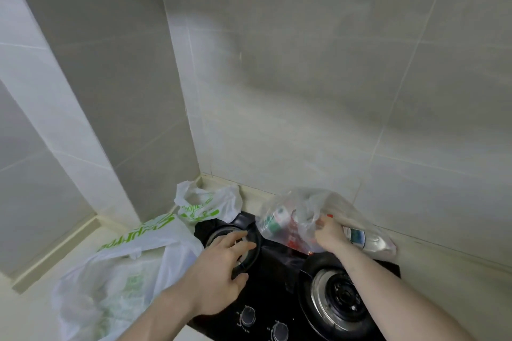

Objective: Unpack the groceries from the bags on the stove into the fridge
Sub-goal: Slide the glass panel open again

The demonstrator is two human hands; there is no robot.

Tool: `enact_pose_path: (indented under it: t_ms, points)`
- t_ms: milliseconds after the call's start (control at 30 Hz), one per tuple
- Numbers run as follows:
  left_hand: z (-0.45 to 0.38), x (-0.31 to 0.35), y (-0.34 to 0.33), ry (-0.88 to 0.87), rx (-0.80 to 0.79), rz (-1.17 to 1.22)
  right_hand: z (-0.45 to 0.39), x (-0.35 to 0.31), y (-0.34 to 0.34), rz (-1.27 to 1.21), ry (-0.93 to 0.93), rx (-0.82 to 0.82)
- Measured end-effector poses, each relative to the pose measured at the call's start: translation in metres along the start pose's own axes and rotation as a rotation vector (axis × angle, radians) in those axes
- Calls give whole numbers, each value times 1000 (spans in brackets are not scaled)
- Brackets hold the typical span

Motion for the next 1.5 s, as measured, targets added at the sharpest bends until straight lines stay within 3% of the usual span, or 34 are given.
enact_pose_path:
  t_ms: [300, 533, 833, 1267, 1500]
  points:
    - [-18, -35, 16, -49, -8, 0, -23, -42, -26, 234, 36, -85]
    - [-23, -50, 25, -47, -27, -7, -39, -33, -36, 461, 17, -3]
    - [-48, -29, 2, -142, -90, 41, -12, 3, -21, 320, -12, -8]
    - [-65, 20, -24, -271, -168, 36, 24, 27, 9, 91, 71, 216]
    - [-68, 20, -33, -248, -204, 32, 19, 36, -15, 173, 19, -38]
Point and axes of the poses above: each hand's wrist, its own z-axis away from the middle knuckle, its own y-axis out of the back of the hand, x = y × z, the point moved 4 cm from there along -z, towards the middle knuckle, and after that the axes turned 10 degrees about y, right-handed, at the moved point
